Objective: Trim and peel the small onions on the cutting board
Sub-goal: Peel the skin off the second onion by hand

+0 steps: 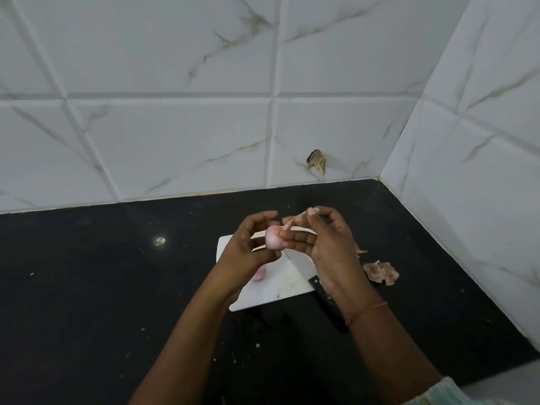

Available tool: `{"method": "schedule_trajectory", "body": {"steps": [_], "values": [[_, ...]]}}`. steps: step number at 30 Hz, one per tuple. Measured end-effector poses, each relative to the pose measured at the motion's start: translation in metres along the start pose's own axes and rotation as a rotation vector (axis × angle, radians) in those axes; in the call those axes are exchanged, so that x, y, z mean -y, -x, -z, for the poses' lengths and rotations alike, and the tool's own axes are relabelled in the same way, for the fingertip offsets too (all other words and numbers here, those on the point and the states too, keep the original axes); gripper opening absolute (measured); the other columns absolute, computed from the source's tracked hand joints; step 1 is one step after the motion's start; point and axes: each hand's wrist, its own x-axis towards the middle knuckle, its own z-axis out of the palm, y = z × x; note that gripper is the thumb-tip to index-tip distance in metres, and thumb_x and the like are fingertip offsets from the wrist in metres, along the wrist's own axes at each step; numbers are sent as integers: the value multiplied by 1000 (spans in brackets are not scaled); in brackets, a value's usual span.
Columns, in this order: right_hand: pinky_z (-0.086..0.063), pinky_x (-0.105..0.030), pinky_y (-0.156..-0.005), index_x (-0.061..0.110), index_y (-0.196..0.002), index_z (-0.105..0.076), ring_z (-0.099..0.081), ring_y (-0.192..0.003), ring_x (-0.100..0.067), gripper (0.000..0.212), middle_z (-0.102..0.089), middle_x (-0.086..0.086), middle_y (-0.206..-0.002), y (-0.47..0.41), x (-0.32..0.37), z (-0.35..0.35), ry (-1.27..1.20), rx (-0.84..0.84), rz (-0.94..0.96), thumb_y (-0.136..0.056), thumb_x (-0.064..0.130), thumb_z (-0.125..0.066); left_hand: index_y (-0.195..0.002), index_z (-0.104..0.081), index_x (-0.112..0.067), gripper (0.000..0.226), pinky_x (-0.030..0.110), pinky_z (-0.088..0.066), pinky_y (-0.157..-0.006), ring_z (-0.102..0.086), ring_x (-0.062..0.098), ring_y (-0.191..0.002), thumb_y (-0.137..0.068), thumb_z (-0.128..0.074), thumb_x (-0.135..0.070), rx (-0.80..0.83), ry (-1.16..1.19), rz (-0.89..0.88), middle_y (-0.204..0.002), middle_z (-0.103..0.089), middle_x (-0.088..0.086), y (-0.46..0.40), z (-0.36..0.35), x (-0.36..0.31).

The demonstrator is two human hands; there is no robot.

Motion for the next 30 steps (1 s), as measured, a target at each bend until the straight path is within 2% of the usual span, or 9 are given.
{"method": "schedule_trajectory", "body": {"steps": [3,6,10,15,17,19,23,27,30], "values": [[-62,-38,-65,4,-113,-52,-72,-71,-35,19,-71,-24,-82,0,1,-1,-120,35,-52,-100,17,-49,-128,-57,-22,55,14,-53,-63,-66,22,-107,-85,-64,11,7,107,42,-129,-62,-1,-2,-1,3],[-61,-35,-63,4,-106,-54,-73,-72,-33,14,-72,-23,-82,1,2,-1,-186,50,-107,-100,15,-49,-126,-61,-17,38,39,-58,-87,-69,25,-104,-92,-60,1,8,350,129,-127,-65,7,-5,-2,7],[-61,-35,-66,5,-97,-58,-73,-76,-31,13,-72,-23,-85,0,2,1,-224,65,-128,-99,15,-49,-125,-61,-13,41,42,-57,-89,-70,26,-104,-84,-66,-15,-19,446,126,-125,-66,12,-7,-1,11],[-60,-35,-69,1,-87,-57,-70,-74,-29,17,-68,-20,-82,-5,3,6,-245,34,-46,-97,13,-51,-122,-63,-17,40,39,-58,-90,-69,31,-109,-87,-67,0,-62,323,75,-122,-67,4,-6,4,13],[-59,-34,-67,1,-93,-56,-70,-75,-29,13,-68,-20,-82,-7,4,7,-243,15,-12,-97,13,-51,-122,-64,-24,43,34,-59,-81,-67,29,-111,-86,-70,-2,-80,261,79,-124,-65,1,-4,5,10],[-59,-35,-68,2,-102,-54,-69,-76,-30,12,-68,-20,-81,-7,4,7,-250,9,5,-97,12,-52,-120,-65,-31,42,18,-52,-62,-64,18,-110,-86,-71,-9,-99,169,86,-124,-65,-6,-2,5,7],[-59,-35,-71,8,-110,-51,-67,-77,-29,15,-66,-19,-84,-7,5,6,-265,41,61,-97,14,-52,-114,-68,-40,37,19,-43,-58,-62,19,-118,-81,-70,-21,-72,120,110,-122,-68,-8,-3,6,9],[-55,-35,-76,13,-115,-48,-65,-77,-23,22,-64,-14,-85,-6,4,7,-326,99,105,-95,5,-51,-114,-70,-29,47,35,-52,-92,-63,22,-119,-69,-66,-15,-59,257,138,-120,-70,2,-5,4,11],[-53,-35,-78,14,-120,-46,-61,-77,-21,38,-59,-12,-85,-10,0,9,-278,139,156,-88,-5,-56,-117,-67,-18,46,37,-53,-94,-65,25,-115,-78,-57,5,-60,394,137,-117,-71,5,-7,4,13]]}}
